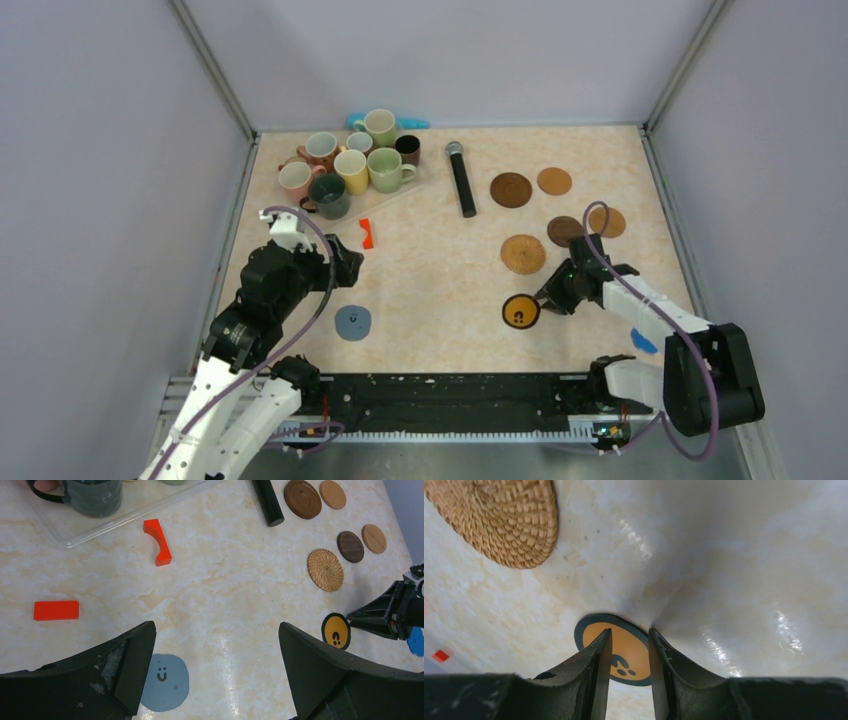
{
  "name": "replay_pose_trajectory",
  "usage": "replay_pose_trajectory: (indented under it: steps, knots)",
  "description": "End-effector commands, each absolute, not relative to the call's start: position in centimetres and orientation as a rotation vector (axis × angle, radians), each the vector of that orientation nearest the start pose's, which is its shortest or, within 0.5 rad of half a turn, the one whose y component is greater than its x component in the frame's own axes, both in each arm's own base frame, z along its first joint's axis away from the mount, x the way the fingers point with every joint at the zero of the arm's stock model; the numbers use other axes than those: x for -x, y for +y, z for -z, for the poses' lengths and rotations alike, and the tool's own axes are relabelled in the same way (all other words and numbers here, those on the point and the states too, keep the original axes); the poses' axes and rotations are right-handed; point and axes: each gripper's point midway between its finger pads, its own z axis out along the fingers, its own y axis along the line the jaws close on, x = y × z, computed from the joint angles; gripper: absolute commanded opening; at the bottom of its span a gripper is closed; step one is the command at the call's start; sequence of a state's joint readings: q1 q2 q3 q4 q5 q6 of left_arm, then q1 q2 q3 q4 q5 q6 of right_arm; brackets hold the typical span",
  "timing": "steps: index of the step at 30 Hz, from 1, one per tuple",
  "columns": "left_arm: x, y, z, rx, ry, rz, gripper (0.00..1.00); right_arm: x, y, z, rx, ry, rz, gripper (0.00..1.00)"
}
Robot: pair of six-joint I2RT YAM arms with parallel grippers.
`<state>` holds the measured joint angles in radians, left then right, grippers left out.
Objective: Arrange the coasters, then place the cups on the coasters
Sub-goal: Move the coaster to the center of the board.
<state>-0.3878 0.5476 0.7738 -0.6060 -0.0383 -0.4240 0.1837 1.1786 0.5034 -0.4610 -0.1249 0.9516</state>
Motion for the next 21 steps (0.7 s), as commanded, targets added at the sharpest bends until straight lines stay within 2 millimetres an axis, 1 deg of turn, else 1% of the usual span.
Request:
replay_pose_trajectory:
  steps: [1,7,10,12,17,19,21]
  knots:
    - [-22.0,-10.3,-24.4,0.047,1.942,0.516,0.98,-20.2,11.3,-1.3,-0.943,2.667,-0.494,0.33]
    - [-22.0,-10.3,-24.3,0.049,1.944,0.514,0.98,-19.8,14.0,-1.2,-0.734,2.694,-0.623,0.33]
    - [-22.0,-10.3,-24.3,0.049,1.944,0.513,0.98,-19.8,15.7,-1.8,-0.564,2.698,-0.695,0.33]
    - [-22.0,-10.3,-24.3,0.049,1.945,0.513,0.98,-19.8,16.4,-2.1,-0.498,2.706,-0.699,0.33]
    - [-22.1,-10.3,-24.2,0.05,1.95,0.51,0.98,-20.4,16.3,-2.6,-0.467,2.704,-0.661,0.33]
    - [-22.1,-10.3,-24.2,0.053,1.951,0.509,0.98,-20.8,15.8,-3.0,-0.479,2.697,-0.619,0.33]
    - [-22.1,-10.3,-24.2,0.053,1.951,0.509,0.98,-21.6,14.9,-3.5,-0.511,2.665,-0.537,0.33]
